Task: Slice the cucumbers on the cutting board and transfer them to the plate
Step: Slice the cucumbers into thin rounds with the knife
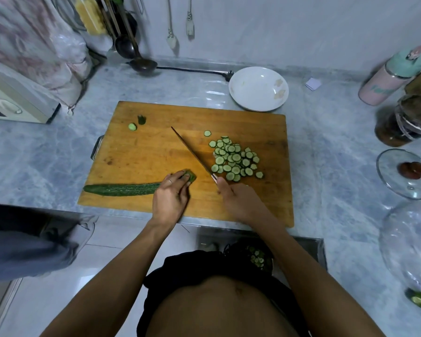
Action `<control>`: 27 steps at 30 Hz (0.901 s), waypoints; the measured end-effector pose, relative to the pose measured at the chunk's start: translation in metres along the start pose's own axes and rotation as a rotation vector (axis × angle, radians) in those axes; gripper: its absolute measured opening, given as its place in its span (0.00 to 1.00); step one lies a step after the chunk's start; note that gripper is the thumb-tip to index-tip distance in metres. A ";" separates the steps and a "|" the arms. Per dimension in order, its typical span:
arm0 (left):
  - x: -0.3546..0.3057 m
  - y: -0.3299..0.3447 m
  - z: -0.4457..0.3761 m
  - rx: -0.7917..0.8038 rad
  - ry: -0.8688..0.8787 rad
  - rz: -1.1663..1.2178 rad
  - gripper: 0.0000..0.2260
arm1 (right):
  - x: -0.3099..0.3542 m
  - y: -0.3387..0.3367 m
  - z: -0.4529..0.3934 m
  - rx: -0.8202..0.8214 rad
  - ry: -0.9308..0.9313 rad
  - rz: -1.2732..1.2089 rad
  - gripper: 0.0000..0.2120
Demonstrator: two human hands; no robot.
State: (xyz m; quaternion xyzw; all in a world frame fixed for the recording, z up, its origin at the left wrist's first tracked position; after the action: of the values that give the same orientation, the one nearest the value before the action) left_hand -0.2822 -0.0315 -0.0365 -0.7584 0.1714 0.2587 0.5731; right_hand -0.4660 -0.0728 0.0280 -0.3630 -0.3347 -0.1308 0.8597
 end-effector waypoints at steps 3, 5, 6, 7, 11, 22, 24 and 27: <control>0.001 0.001 -0.001 0.012 0.013 -0.010 0.12 | -0.001 -0.006 0.010 0.030 -0.016 -0.012 0.36; 0.003 0.002 -0.002 0.032 0.024 -0.039 0.12 | 0.004 -0.006 0.016 0.048 -0.046 0.017 0.34; 0.003 0.002 -0.003 0.043 0.025 -0.054 0.12 | 0.006 -0.005 0.019 0.057 -0.060 0.032 0.32; 0.003 0.003 -0.003 0.054 0.022 -0.064 0.12 | 0.009 -0.004 0.021 0.069 -0.070 0.041 0.31; 0.002 0.002 -0.002 0.081 0.016 -0.088 0.12 | 0.014 0.003 0.028 0.103 -0.071 0.036 0.30; 0.004 0.005 0.000 0.074 0.001 -0.062 0.12 | 0.016 0.009 0.031 0.116 -0.058 0.033 0.31; 0.004 0.005 0.000 0.066 -0.001 -0.058 0.12 | 0.016 0.008 0.029 0.121 -0.045 0.022 0.31; 0.004 0.007 0.000 0.059 0.000 -0.059 0.13 | 0.016 0.005 0.025 0.121 -0.025 0.030 0.31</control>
State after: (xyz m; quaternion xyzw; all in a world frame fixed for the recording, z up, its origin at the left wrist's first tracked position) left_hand -0.2825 -0.0338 -0.0442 -0.7458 0.1567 0.2365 0.6028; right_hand -0.4632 -0.0513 0.0486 -0.3171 -0.3471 -0.0930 0.8777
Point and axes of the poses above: each hand's wrist, its own z-axis away from the middle knuckle, its own y-axis out of the palm, x = y × z, the point moved 3 cm from there along -z, towards the middle knuckle, and after that the axes turned 8 degrees about x, right-handed, at the moved point
